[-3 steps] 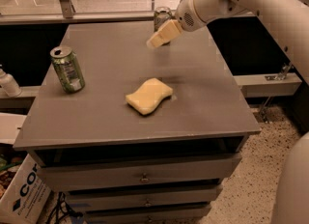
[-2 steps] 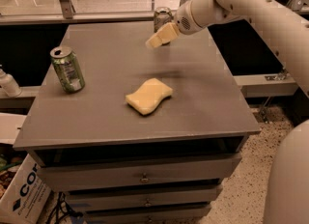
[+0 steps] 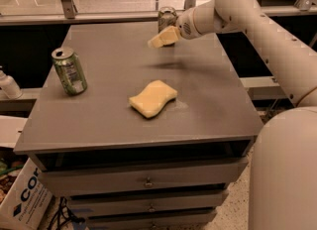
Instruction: Move 7up can near sponge
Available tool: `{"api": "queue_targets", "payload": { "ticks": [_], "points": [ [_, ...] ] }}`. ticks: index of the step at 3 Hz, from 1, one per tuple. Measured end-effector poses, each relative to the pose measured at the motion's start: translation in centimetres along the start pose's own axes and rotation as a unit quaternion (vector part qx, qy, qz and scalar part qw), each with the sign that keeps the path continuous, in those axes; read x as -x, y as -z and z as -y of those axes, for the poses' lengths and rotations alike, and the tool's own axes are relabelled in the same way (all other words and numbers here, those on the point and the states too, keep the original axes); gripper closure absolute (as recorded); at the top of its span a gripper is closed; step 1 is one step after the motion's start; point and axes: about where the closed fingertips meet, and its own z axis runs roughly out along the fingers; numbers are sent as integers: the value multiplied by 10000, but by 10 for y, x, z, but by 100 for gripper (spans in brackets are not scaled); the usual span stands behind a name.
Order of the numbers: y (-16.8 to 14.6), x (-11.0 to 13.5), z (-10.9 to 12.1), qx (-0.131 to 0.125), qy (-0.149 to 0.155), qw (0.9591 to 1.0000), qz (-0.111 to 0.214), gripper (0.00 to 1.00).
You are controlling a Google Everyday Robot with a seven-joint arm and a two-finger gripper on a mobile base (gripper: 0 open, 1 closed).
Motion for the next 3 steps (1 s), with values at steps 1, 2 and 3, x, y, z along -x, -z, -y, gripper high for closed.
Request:
{"api": "queue_targets", "payload": {
  "ticks": [1, 2, 3],
  "points": [
    [-27, 6, 13, 338, -12, 9984, 461, 0],
    [-42, 10, 26, 562, 73, 9951, 812, 0],
    [-49, 10, 34, 680, 99, 9925, 1012, 20]
  ]
}}
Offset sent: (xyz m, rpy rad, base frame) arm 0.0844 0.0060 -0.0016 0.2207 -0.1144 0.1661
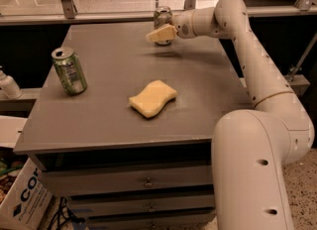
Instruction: Move 7up can near sponge
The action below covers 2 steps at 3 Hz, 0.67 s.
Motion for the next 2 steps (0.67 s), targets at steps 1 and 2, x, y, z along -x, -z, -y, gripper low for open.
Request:
{"api": "queue_targets", "payload": {
  "ticks": [1, 2],
  "points": [
    [0, 1, 6, 35, 6, 9999, 140, 41],
    [11, 8, 15, -37, 16, 9996, 264, 66]
  ]
}}
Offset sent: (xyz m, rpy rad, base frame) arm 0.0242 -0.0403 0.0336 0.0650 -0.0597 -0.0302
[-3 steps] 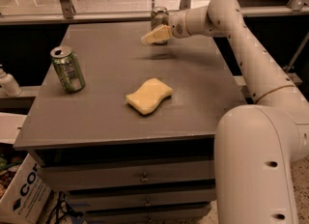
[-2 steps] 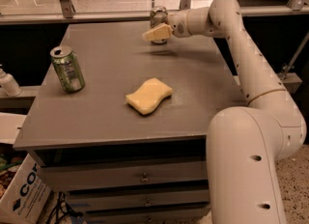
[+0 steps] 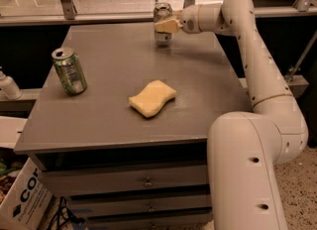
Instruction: Move 7up can near sponge
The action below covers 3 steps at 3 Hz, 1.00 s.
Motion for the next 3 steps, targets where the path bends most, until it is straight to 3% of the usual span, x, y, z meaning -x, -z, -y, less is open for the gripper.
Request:
{"api": "queue_targets", "payload": {
  "ticks": [1, 2, 3],
  "points": [
    [21, 16, -2, -18, -38, 9999, -113, 88],
    [53, 41, -17, 60, -73, 9997, -234, 100],
    [79, 58, -37, 219, -23, 9991, -353, 100]
  ]
}}
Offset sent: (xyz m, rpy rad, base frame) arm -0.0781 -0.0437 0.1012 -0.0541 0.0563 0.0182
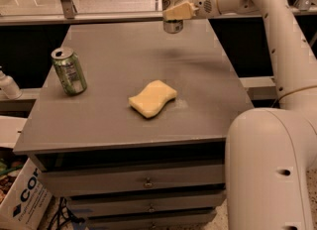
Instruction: Move 7up can near sponge
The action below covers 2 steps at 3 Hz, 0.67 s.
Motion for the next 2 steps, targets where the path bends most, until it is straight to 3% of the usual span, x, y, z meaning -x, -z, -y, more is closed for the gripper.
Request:
{"api": "queue_targets", "payload": {
  "ticks": [1, 2],
  "points": [
    [24, 5, -24, 156, 39, 9998, -102, 100],
    [46, -8, -49, 305, -102, 9992, -249, 100]
  ]
}}
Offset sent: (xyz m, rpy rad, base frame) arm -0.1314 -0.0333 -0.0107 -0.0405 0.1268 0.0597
